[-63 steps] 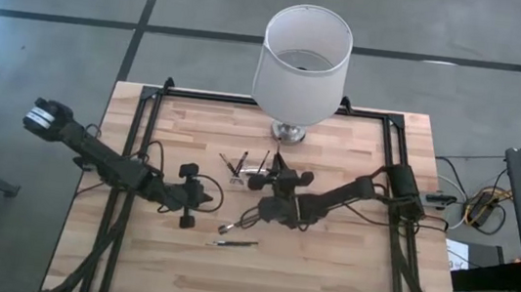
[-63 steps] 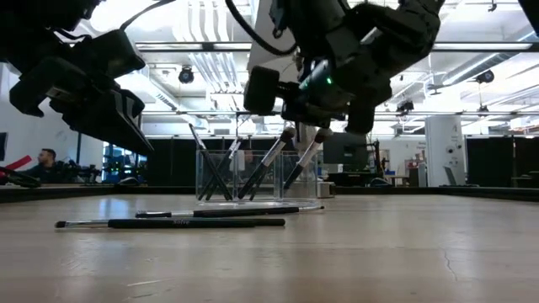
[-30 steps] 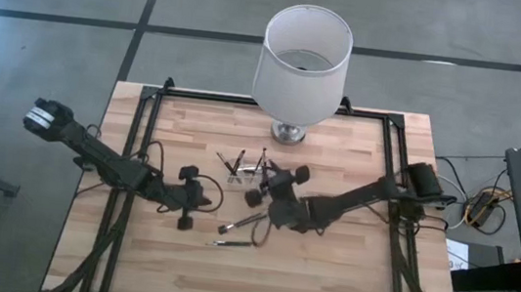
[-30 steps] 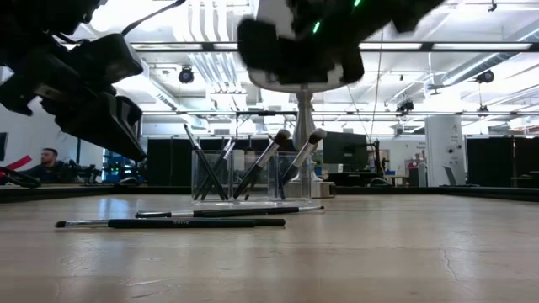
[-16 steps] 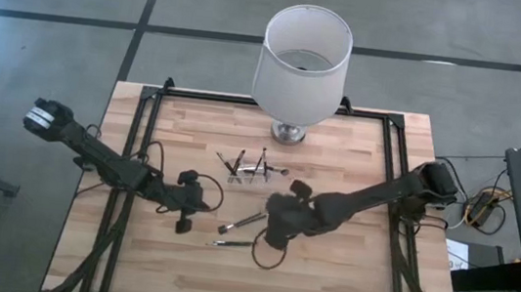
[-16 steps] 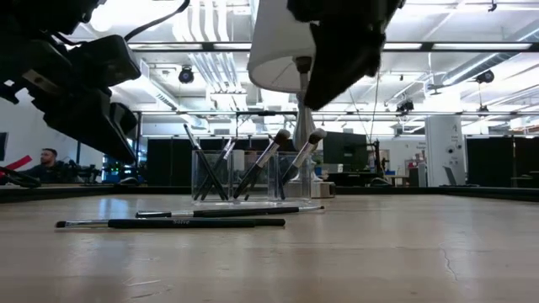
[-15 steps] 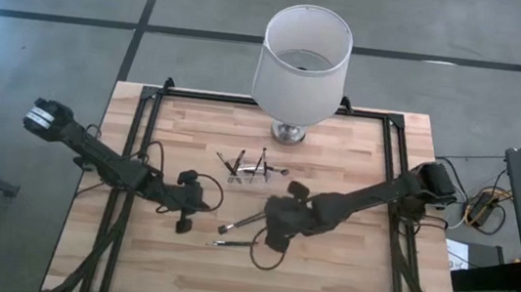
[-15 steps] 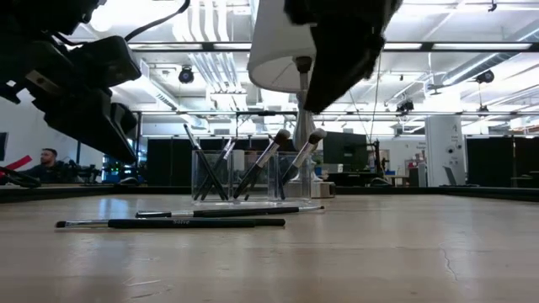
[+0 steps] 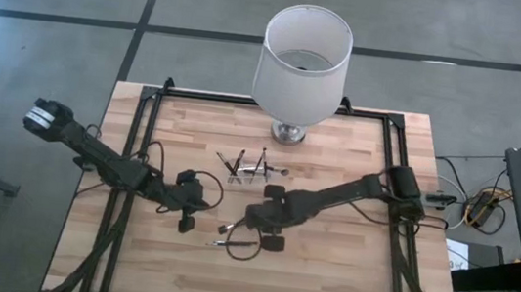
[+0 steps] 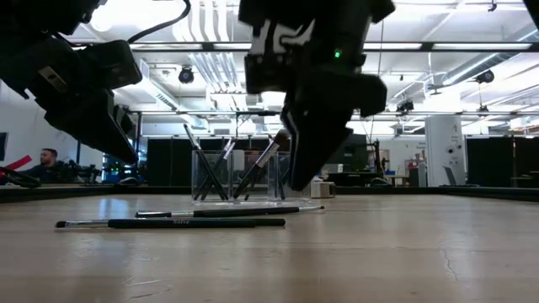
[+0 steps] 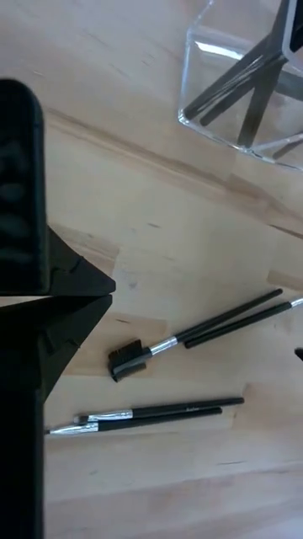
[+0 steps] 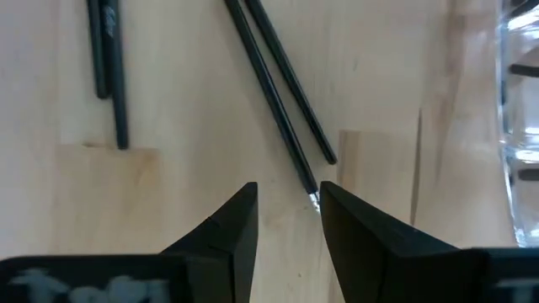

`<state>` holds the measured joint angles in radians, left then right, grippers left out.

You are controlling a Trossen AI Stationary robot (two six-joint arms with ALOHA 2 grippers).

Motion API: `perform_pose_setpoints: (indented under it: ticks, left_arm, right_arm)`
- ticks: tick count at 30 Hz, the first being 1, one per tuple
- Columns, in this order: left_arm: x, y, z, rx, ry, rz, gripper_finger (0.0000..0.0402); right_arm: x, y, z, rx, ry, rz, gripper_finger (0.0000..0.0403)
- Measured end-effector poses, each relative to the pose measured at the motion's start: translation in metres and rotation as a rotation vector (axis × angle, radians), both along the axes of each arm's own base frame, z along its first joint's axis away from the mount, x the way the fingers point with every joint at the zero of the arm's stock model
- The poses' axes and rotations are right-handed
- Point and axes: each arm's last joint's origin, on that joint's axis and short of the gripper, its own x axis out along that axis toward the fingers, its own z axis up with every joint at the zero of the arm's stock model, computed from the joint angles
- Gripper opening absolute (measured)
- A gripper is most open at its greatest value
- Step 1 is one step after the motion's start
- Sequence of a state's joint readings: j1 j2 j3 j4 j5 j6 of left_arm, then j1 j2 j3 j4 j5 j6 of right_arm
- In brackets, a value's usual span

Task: Put items in baskets/containers
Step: Put the eyeshadow brush into the transparent organizer

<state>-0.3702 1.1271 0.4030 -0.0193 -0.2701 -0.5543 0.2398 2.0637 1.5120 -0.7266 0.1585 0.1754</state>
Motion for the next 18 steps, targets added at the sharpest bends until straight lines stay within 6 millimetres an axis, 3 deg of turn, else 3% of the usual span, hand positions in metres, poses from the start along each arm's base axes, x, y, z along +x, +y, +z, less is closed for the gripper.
perform_pose_setpoints:
  ticks: [7, 18]
  left_arm:
    - [0.000, 0.000, 0.000, 0.003, -0.003, 0.010, 0.0000]
    - [0.000, 0.001, 0.000, 0.019, -0.010, 0.038, 0.0000]
  right_arm:
    - [0.004, -0.014, -0.006, -0.007, 0.030, 0.103, 0.0118]
    - [0.003, -0.029, -0.020, 0.046, 0.027, 0.125, 0.0112]
